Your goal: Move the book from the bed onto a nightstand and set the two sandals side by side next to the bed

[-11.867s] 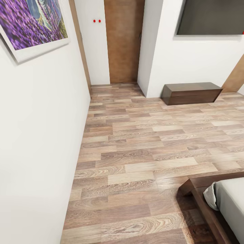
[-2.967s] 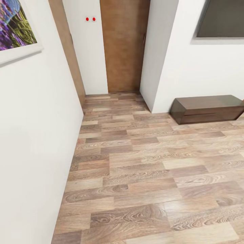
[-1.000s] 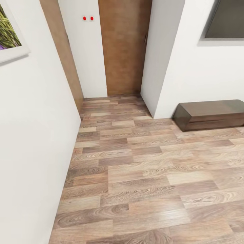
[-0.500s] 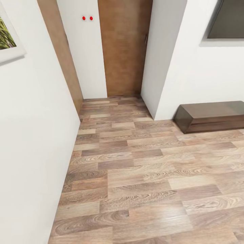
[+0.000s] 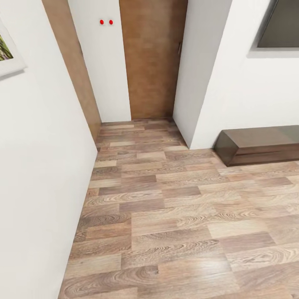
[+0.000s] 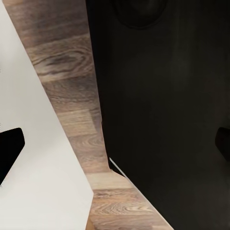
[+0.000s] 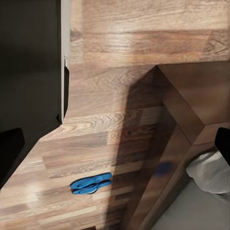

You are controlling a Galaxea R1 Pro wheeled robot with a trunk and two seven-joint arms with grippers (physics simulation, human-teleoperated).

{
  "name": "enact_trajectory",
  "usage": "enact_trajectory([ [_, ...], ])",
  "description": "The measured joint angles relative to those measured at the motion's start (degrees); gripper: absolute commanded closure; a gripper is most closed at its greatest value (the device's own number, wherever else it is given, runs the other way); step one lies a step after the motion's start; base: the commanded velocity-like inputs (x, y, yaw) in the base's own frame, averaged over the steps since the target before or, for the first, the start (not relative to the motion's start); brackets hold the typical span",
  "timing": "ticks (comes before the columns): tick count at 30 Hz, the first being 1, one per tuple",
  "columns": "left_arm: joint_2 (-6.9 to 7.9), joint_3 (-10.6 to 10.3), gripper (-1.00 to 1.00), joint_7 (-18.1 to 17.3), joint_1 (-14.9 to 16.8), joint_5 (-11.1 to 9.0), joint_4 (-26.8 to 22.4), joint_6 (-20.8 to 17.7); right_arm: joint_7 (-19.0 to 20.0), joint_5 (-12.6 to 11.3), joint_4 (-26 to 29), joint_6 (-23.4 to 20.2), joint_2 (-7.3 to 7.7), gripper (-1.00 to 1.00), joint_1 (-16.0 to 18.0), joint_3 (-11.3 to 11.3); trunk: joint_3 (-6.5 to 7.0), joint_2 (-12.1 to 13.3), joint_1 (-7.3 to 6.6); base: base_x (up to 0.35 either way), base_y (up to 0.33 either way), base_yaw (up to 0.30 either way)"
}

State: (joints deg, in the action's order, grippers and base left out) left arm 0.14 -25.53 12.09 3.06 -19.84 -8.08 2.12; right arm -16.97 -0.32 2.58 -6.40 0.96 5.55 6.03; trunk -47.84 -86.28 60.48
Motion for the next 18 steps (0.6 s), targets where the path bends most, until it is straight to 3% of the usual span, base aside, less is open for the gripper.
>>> enact_trajectory([
  [18, -0.05, 0.0, -1.00, 0.0, 0.0, 0.0, 0.0, 0.0, 0.0, 0.0, 0.0, 0.0, 0.00, -1.00, 0.0, 0.0, 0.00, 0.0, 0.00, 0.134, 0.000, 0.000],
])
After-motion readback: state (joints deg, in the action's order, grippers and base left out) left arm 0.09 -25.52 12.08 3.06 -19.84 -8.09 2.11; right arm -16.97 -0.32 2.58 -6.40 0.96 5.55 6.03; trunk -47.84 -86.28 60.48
